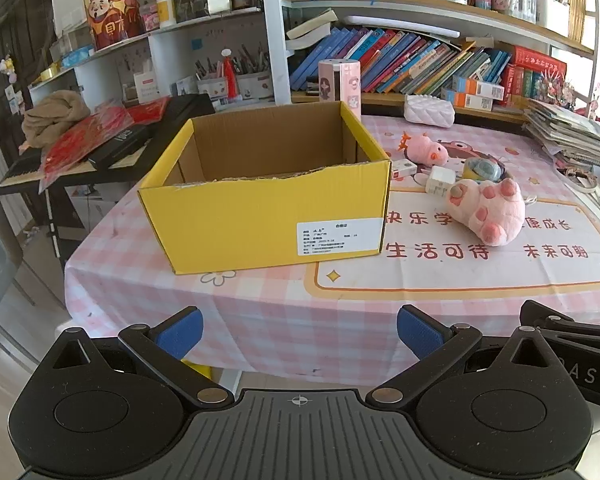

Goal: Organize objects

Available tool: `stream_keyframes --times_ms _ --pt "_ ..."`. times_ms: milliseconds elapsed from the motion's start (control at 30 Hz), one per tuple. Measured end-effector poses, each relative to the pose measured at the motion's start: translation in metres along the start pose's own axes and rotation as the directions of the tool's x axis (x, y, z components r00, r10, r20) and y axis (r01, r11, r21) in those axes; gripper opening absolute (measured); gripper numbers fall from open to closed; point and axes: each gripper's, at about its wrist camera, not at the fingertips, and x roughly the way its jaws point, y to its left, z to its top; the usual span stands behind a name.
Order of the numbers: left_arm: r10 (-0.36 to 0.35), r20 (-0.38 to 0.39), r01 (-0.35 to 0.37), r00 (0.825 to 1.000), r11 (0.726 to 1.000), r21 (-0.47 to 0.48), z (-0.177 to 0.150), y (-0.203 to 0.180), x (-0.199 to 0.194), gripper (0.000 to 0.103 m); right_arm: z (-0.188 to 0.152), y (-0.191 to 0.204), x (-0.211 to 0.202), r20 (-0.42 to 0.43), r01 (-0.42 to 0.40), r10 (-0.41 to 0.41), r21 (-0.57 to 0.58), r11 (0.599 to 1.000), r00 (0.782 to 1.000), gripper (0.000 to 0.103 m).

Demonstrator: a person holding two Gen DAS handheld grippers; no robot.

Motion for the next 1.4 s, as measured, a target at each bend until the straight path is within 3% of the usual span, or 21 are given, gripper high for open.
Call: stream_keyframes --times_ms 1400 --pt "-0.007 0.012 0.007 1.0 1.0 -0.004 -0.0028 0.0055 -0.0074 0.103 -0.0025 0.0028 -0.0044 0.014 -0.002 0.002 0.001 1.0 1.0 0.103"
